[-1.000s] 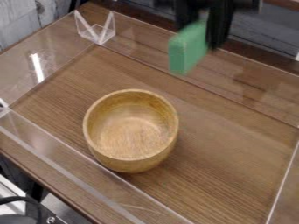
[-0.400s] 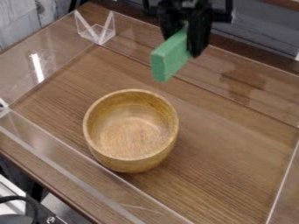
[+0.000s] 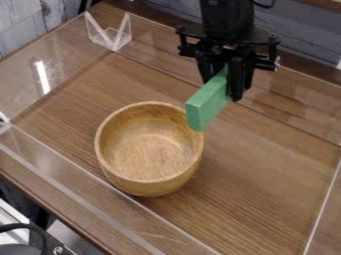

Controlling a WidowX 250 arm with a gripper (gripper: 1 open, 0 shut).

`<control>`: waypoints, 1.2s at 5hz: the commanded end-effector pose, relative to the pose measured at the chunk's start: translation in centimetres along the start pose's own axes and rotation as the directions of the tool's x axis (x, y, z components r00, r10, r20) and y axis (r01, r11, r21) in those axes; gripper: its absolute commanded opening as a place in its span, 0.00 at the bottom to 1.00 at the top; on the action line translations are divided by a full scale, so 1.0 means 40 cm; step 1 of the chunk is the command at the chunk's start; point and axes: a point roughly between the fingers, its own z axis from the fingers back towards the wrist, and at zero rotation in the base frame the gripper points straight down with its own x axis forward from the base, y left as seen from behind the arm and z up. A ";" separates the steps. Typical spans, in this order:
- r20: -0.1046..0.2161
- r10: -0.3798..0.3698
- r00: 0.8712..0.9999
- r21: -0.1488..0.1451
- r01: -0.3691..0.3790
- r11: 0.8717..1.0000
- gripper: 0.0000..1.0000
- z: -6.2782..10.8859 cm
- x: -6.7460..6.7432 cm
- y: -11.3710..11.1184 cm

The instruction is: Put the green block in the brown bowl

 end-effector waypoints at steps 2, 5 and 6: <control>0.054 -0.011 0.998 -0.004 0.011 1.000 0.00 0.018 -0.042 0.044; 0.061 -0.028 0.998 -0.003 0.028 1.000 0.00 -0.016 -0.092 0.102; 0.065 -0.031 0.997 -0.003 0.031 0.999 0.00 -0.027 -0.102 0.117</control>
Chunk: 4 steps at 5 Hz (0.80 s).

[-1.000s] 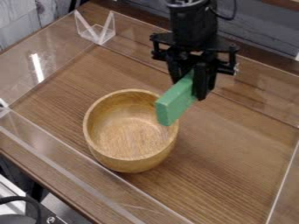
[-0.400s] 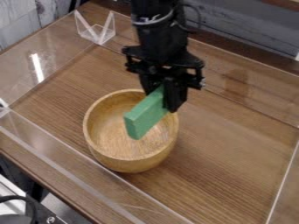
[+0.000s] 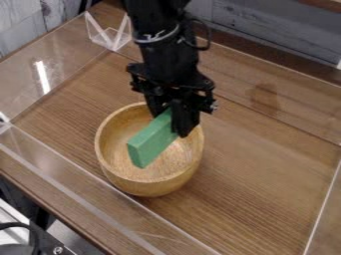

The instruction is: Put the green block in the brown bowl

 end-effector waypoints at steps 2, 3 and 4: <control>0.054 -0.015 0.998 0.000 0.015 1.000 0.00 0.006 0.002 0.016; 0.057 -0.015 0.998 -0.002 0.015 1.000 0.00 -0.004 0.001 0.022; 0.059 -0.013 0.998 -0.005 0.014 1.000 0.00 -0.013 0.000 0.028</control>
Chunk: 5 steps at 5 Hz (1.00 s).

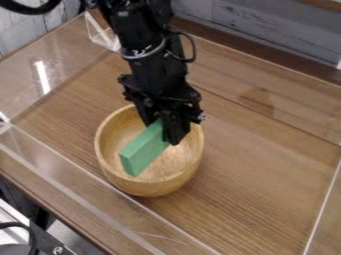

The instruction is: Put the green block in the brown bowl

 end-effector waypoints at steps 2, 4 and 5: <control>0.027 0.004 1.000 -0.001 -0.004 1.000 0.00 -0.004 0.009 0.014; 0.025 0.011 1.000 -0.009 -0.010 1.000 0.00 -0.020 0.010 0.024; 0.023 0.014 1.000 -0.014 -0.014 1.000 0.00 -0.027 0.010 0.028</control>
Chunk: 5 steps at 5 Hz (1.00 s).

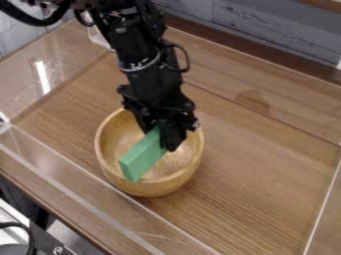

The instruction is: Put the green block in the brown bowl

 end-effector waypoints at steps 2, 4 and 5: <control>0.021 0.012 1.000 -0.006 -0.011 1.000 0.00 0.003 0.010 0.011; 0.010 0.019 1.000 -0.016 -0.019 1.000 0.00 -0.009 0.010 0.017; 0.004 0.023 1.000 -0.021 -0.023 0.999 0.00 -0.015 0.010 0.021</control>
